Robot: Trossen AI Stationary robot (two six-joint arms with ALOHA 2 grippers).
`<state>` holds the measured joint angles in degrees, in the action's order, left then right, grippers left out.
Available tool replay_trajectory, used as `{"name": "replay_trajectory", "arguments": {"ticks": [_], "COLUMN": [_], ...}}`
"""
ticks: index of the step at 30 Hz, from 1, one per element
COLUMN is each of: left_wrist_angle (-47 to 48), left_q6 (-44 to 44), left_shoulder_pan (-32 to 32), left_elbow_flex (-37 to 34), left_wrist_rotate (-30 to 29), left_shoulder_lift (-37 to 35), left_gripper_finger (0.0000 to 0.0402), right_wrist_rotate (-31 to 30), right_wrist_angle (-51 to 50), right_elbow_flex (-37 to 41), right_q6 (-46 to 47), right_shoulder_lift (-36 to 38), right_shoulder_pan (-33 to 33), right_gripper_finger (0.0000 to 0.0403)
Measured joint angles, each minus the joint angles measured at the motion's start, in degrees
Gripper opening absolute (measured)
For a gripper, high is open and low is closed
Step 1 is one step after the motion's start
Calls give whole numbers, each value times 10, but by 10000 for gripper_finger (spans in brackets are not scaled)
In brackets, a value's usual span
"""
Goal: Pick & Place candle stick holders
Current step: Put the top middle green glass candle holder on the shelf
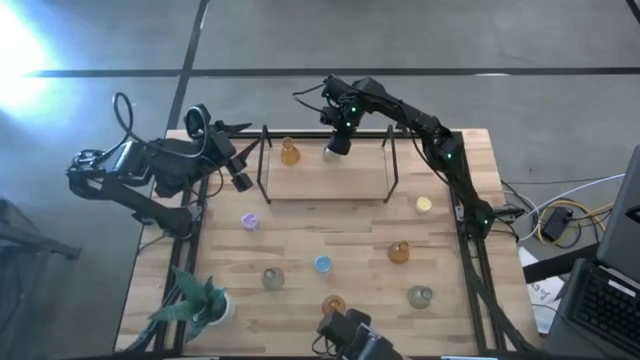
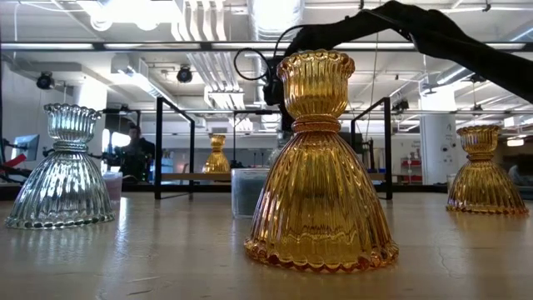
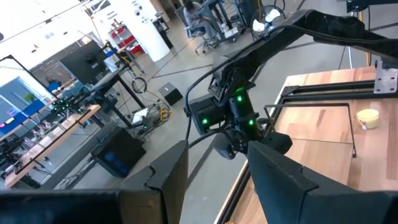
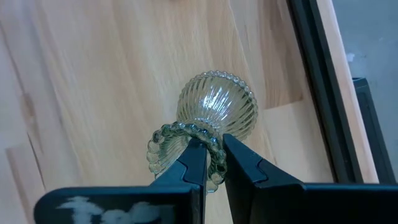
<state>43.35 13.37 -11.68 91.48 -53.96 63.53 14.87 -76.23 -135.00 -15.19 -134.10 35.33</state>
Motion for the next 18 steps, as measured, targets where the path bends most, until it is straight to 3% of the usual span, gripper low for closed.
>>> {"name": "replay_trajectory", "arguments": {"ticks": [18], "left_wrist_angle": [0], "left_q6": [-1], "left_shoulder_pan": [0], "left_elbow_flex": [0], "left_wrist_rotate": [0], "left_shoulder_lift": [0], "left_gripper_finger": [172], "right_wrist_rotate": [1], "right_wrist_angle": [8], "right_elbow_flex": [2], "right_q6": [0], "right_shoulder_lift": [0], "right_shoulder_pan": [3], "right_gripper_finger": [24]}}
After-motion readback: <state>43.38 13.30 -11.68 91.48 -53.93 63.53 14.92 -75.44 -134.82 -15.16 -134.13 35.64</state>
